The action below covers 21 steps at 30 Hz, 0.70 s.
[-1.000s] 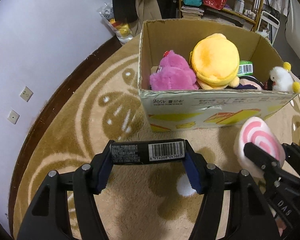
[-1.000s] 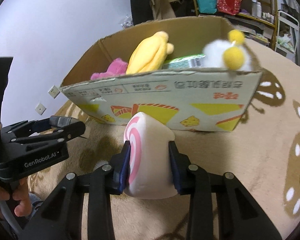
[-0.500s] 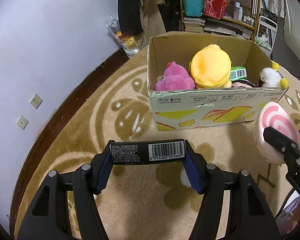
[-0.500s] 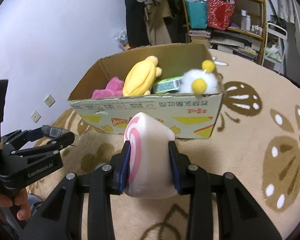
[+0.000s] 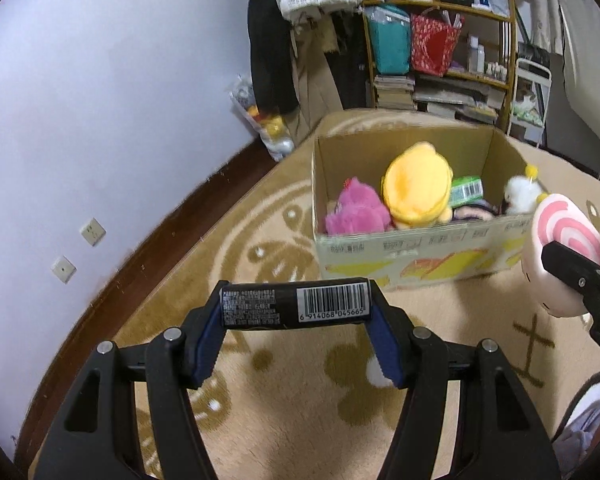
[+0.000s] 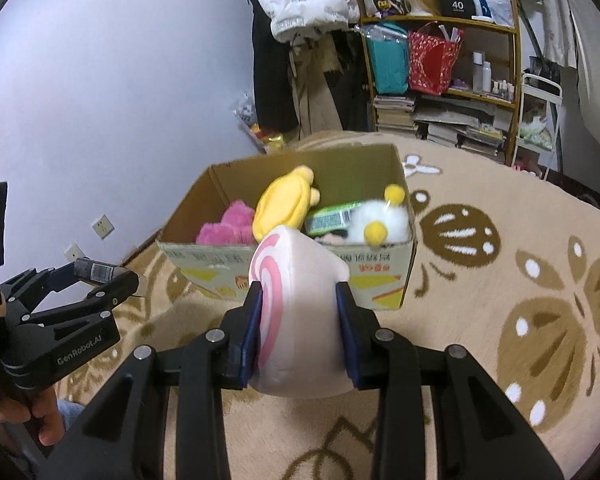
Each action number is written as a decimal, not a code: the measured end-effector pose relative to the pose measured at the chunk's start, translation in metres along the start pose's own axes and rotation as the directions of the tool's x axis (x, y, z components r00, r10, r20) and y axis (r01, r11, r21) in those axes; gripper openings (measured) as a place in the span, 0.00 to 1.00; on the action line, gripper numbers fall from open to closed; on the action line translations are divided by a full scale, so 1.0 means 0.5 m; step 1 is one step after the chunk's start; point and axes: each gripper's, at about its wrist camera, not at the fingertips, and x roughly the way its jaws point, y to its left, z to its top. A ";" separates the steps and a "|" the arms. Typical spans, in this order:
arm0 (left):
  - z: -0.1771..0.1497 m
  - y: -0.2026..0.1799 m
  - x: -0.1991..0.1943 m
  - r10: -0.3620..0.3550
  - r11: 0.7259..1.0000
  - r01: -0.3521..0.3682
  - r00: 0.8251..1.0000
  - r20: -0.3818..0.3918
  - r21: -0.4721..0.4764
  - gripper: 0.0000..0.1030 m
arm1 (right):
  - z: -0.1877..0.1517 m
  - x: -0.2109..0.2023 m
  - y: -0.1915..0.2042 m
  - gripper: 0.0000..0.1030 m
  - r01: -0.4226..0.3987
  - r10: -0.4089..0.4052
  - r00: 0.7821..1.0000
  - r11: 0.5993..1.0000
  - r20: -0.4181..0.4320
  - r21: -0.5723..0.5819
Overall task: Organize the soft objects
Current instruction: 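Lift the black box and swirl cushion and carry both over the box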
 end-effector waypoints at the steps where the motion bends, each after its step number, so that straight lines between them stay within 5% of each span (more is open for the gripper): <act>1: 0.004 0.000 -0.007 0.011 1.000 -0.011 1.000 0.020 -0.001 0.61 | 0.003 -0.003 -0.002 0.35 -0.010 0.010 1.000 1.000 0.005 0.007; 21: 0.085 0.001 -0.057 -0.008 1.000 0.012 0.986 0.164 -0.020 0.61 | 0.064 -0.015 -0.023 0.36 -0.005 0.004 0.992 1.000 0.125 0.010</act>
